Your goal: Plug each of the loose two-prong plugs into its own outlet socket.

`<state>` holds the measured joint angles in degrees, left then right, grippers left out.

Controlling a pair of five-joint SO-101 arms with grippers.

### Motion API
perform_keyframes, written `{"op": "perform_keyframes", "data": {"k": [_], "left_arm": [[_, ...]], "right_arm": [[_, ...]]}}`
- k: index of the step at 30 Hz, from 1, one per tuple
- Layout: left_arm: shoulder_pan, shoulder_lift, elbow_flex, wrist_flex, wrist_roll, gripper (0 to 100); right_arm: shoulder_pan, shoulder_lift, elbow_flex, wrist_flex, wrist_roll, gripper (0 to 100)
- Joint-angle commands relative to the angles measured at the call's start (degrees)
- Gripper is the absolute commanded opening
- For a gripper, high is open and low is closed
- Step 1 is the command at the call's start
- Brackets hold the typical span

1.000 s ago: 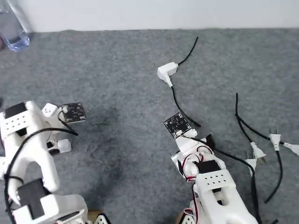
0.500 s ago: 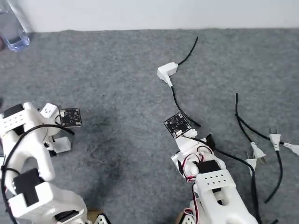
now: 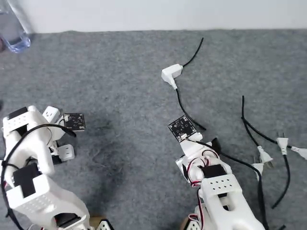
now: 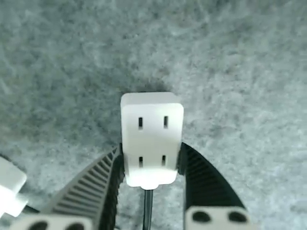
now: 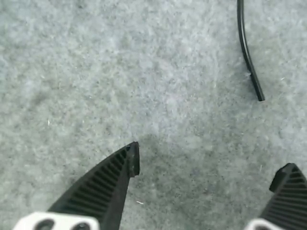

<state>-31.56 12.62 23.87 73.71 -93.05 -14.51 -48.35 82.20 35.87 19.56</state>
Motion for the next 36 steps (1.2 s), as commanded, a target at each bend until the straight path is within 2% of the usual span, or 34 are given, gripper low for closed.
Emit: {"op": "perform_keyframes", "data": {"k": [1, 8, 15, 25, 29, 31, 36], "left_arm": [[2.2, 1.4, -0.5, 1.1, 0.1, 2], [10.7, 0.8, -1.3, 6.5, 0.8, 1], [22.4, 0.8, -9.5, 6.8, 14.0, 1], [44.3, 0.9, -16.8, 6.8, 26.7, 1], [50.5, 1.3, -18.1, 6.8, 29.5, 1], [52.5, 1.5, -17.9, 6.7, 30.5, 1], [54.0, 1.6, -16.7, 5.5, 31.5, 1]], "right_arm": [[0.6, -0.9, -0.9, -1.0, -0.1, 41.6], [0.6, -0.9, -0.9, -1.0, -0.1, 41.6], [0.6, -0.9, -0.9, -1.0, -0.1, 41.6], [1.4, -0.9, -0.9, -1.1, -0.1, 41.6], [7.0, -1.0, -2.3, -2.5, -0.9, 41.6], [9.2, -1.0, -2.9, -2.8, -3.8, 41.6], [15.2, -1.0, -4.7, -3.1, -9.3, 41.6]]}}
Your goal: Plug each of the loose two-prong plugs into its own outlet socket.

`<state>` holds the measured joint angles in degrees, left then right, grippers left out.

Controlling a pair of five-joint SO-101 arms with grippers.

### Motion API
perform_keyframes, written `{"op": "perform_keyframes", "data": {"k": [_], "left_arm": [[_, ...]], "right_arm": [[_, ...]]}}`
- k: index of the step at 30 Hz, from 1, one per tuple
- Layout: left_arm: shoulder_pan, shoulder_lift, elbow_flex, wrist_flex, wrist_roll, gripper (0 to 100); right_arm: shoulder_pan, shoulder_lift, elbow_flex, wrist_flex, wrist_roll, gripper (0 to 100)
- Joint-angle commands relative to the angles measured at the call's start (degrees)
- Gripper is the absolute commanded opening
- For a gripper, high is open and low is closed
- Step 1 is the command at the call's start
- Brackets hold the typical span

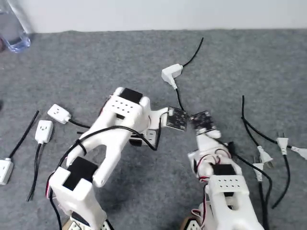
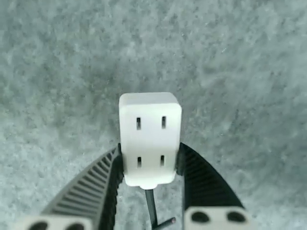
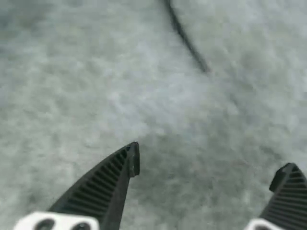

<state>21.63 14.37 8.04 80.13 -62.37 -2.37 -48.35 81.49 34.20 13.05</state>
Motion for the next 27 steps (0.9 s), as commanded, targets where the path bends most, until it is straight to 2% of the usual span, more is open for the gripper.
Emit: {"op": "perform_keyframes", "data": {"k": [1, 7, 11, 14, 17, 21, 27], "left_arm": [[0.8, -0.2, 0.4, -2.2, 0.9, 1], [1.0, -0.3, 10.2, -9.6, 0.9, 1], [1.5, -0.3, 13.4, -11.5, 1.0, 1], [2.5, -0.6, 13.5, -11.9, 5.4, 2], [2.8, -0.4, 10.2, -11.2, 12.0, 10], [2.8, -0.4, 5.6, -7.0, 12.6, 22], [2.9, -0.7, 2.1, -2.5, 12.5, 23]], "right_arm": [[3.6, -1.0, -4.0, -2.2, -3.6, 41.6], [6.3, -1.0, -4.4, -3.1, -6.2, 41.6], [6.1, -1.0, -4.4, -3.1, -6.1, 41.6], [6.0, -1.0, -4.4, -3.1, -6.0, 41.6], [6.0, -0.9, -4.4, -3.1, -6.0, 41.6], [6.0, -0.8, -4.4, -3.1, -5.9, 41.6], [6.0, -0.8, -4.4, -3.1, -5.9, 41.6]]}}
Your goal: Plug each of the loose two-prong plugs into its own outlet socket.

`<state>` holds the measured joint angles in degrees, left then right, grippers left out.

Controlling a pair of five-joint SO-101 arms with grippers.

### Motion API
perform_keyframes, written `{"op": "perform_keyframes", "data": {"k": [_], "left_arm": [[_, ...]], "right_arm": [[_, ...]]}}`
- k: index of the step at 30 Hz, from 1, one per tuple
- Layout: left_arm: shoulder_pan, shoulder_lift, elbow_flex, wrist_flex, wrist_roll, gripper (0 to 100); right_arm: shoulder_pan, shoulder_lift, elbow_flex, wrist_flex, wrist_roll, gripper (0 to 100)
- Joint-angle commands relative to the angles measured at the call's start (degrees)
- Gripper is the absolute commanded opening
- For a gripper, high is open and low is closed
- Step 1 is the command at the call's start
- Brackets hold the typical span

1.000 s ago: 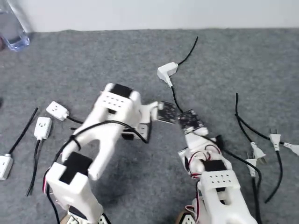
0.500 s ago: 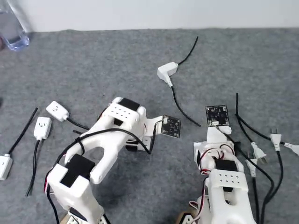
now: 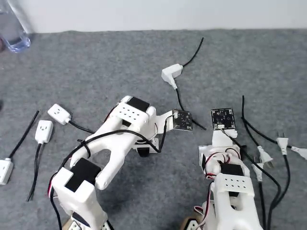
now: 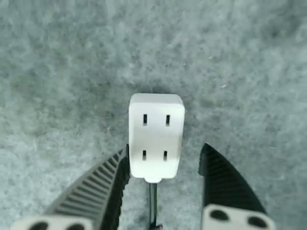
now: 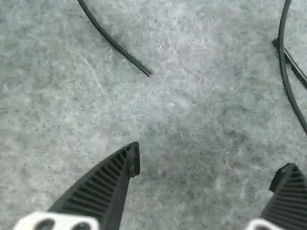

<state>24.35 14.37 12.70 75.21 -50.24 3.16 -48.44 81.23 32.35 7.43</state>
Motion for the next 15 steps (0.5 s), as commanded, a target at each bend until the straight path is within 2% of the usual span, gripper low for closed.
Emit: {"op": "perform_keyframes", "data": {"k": [1, 5, 12, 15], "left_arm": [[0.2, -0.7, -2.7, 2.7, 0.4, 23], [1.0, -1.3, -3.4, 3.4, 0.4, 23], [4.3, -13.3, -20.9, 20.2, 0.8, 23], [3.9, -19.7, -29.1, 24.9, 5.6, 23]], "right_arm": [[0.5, -0.7, -4.1, -1.3, -0.3, 41.6], [0.5, -0.4, -4.0, -2.3, -0.2, 41.6], [0.7, -0.6, -3.8, -2.8, -0.4, 41.6], [0.3, -0.8, -3.8, -2.3, -0.5, 41.6]]}}
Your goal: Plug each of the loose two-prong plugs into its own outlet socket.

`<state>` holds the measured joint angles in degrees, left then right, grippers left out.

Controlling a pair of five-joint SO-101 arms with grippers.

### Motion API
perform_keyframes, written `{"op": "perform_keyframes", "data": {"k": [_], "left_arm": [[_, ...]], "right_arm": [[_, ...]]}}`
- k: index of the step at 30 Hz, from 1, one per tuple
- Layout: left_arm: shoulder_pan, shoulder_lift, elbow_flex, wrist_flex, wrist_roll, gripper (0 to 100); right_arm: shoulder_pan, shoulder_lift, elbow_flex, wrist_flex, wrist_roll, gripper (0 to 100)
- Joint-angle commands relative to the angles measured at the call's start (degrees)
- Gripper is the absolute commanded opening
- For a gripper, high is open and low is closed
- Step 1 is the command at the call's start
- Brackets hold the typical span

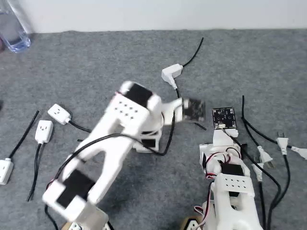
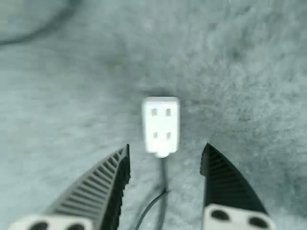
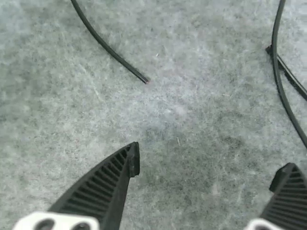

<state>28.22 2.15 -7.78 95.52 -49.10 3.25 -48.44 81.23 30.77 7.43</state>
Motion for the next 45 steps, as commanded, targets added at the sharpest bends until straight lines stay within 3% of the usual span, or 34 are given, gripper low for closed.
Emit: {"op": "perform_keyframes", "data": {"k": [1, 6, 12, 17, 21, 25, 30, 33, 37, 40, 43, 45], "left_arm": [[-0.6, -9.6, -10.8, 5.1, 6.9, 23], [-4.5, -23.6, -18.5, 5.0, 20.1, 23], [-16.2, -42.0, -17.0, 5.0, 27.5, 23], [-29.2, -57.9, -4.5, 5.0, 29.4, 23], [-30.6, -71.0, 13.4, 4.4, 29.3, 23], [-30.9, -84.6, 32.6, -2.5, 29.3, 23], [-31.0, -100.0, 51.7, -8.9, 29.5, 23], [-31.0, -106.7, 56.3, -10.1, 29.4, 23], [-31.6, -105.6, 60.5, -15.3, 29.1, 23], [-38.2, -106.1, 68.1, -22.3, 29.1, 23], [-48.2, -106.6, 80.0, -34.6, 29.7, 23], [-53.5, -106.6, 87.3, -41.8, 33.6, 23]], "right_arm": [[0.2, -0.8, -3.8, -0.7, -0.5, 41.6], [0.2, -0.8, -3.8, -0.7, -0.5, 41.6], [-2.8, -0.9, -5.1, 3.9, -0.3, 41.8], [-3.4, -0.9, -4.5, 4.0, -0.1, 41.7], [-2.6, -0.9, -4.6, 4.5, 2.5, 41.6], [-0.1, -0.9, -6.3, 6.5, 4.1, 41.6], [5.1, -0.9, -15.8, 20.5, 4.0, 41.6], [7.3, -0.9, -20.4, 27.7, 4.5, 41.6], [7.9, -0.9, -24.3, 35.6, 7.2, 41.6], [8.0, -0.9, -27.1, 41.5, 8.5, 41.6], [8.0, -0.9, -30.1, 46.6, 8.7, 41.6], [8.1, -0.9, -31.1, 48.3, 8.8, 41.6]]}}
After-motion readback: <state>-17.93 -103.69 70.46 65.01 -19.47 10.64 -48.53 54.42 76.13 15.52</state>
